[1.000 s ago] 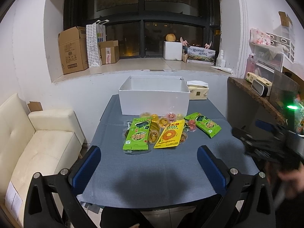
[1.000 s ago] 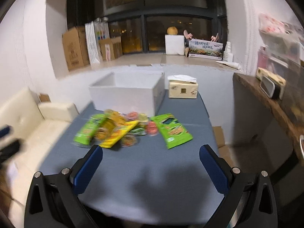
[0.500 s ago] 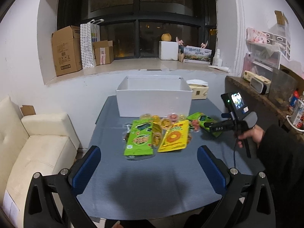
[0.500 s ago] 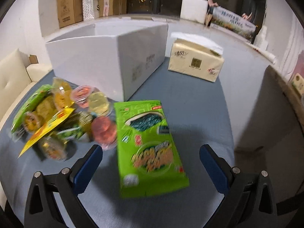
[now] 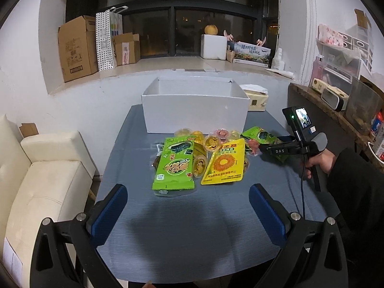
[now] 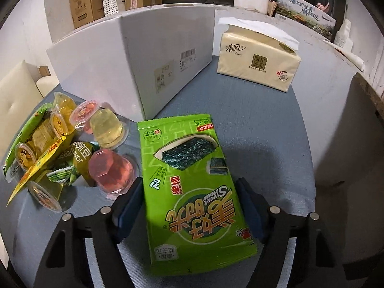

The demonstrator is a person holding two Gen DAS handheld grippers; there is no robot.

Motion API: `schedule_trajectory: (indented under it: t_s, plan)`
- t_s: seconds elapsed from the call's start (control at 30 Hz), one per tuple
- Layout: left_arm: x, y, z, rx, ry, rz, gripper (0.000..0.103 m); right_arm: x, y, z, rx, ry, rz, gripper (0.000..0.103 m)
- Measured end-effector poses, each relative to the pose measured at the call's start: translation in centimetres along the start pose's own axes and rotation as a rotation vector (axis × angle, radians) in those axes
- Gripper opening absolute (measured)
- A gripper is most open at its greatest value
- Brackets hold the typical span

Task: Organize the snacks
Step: 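Grasp the green seaweed packet with the right gripper, then carry the green seaweed packet into the white box and release it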

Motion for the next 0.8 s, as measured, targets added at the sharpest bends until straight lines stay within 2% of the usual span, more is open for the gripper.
schedule_trajectory:
  t_s: [0.07, 0.33, 0.47, 0.57, 0.7, 0.8]
  plan:
    - [-0.1, -0.3, 0.0, 0.011, -0.001, -0.011, 0.103, 0.4, 0.9, -0.2, -0.012, 0.006, 0.001, 0.072]
    - [1.6, -3.3, 1.0, 0.030, 0.027, -0.014, 0.103, 2.6, 8.1, -0.9, -0.129, -0.019, -0.079, 0.072]
    - [3.8, -7.6, 2.4, 0.049, 0.053, 0.042, 0.103, 4.2, 12.2, -1.9, -0.191, -0.065, -0.064, 0.072]
    - [5.3, -11.1, 3.4, 0.063, 0.069, 0.036, 0.103, 5.4, 14.5, -2.8, -0.217, -0.098, -0.028, 0.072]
    - [5.9, -15.3, 4.3, 0.098, 0.051, -0.009, 0.103, 7.1, 17.1, -4.2, -0.238, -0.121, -0.004, 0.072]
    - [6.0, -17.8, 4.8, 0.133, 0.052, -0.050, 0.103, 7.5, 17.5, -4.9, -0.244, -0.147, 0.012, 0.072]
Point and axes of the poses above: each gripper's, at about its wrist camera, not at the fingertips, and y roughly against the way its jaws point, x to its left, z to its top, the point moved 2 cm from there along -y, roughly the way its jaws point, and after that the axes turned 1 degree about -x, right-handed, at the moved point
